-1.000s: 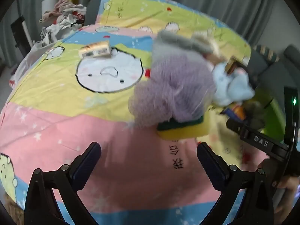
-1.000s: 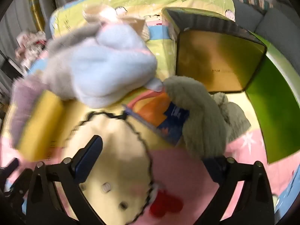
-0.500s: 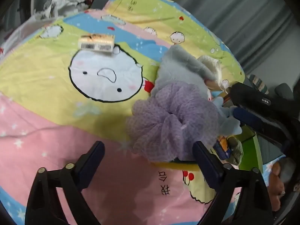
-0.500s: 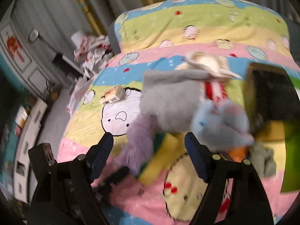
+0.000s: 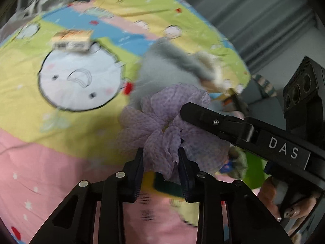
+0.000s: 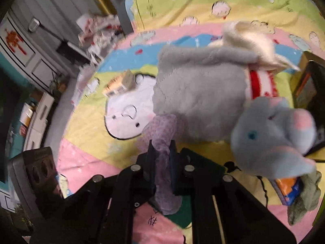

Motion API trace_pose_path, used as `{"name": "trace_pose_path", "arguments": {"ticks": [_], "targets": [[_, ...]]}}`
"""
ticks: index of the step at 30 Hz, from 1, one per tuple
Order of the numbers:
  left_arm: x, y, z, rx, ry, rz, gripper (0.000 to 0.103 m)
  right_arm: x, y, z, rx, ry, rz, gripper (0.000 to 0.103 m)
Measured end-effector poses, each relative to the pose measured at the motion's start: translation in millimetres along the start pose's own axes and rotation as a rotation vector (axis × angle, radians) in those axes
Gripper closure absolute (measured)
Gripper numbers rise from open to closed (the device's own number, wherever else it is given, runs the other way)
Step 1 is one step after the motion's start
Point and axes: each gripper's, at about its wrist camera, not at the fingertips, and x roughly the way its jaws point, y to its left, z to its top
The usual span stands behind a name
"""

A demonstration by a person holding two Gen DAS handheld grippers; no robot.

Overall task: Organize soft objects
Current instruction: 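Grasp the purple mesh bath puff with the left gripper and lift it, then carry the bath puff into the green-rimmed white box and open the left gripper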

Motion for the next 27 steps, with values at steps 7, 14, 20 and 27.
{"name": "trace_pose_path", "arguments": {"ticks": [7, 14, 20, 27], "targets": [[-22.2, -85.4, 4.6, 0.178, -0.069, -0.079, 0.072, -96.4, -18.2, -3.6, 0.06, -0.23, 0.03, 0.092], [-5.5, -176.0, -6.3, 0.364, -0.062, -0.141, 0.071, -171.7, -65.5, -25.9, 0.174, -0.436, -0.087, 0.092], [21.9, -238.2, -22.5, 0.477, -0.027, -0.17, 0.072, -210.6, -114.2, -49.6, 0.256, -0.53, -0.191, 0.091], [57.7, -290.6, -40.7, 0.583, -0.002, -0.188, 0.072, -237.9, -166.0, -65.7, 0.374, -0.593, -0.241, 0.091]]}}
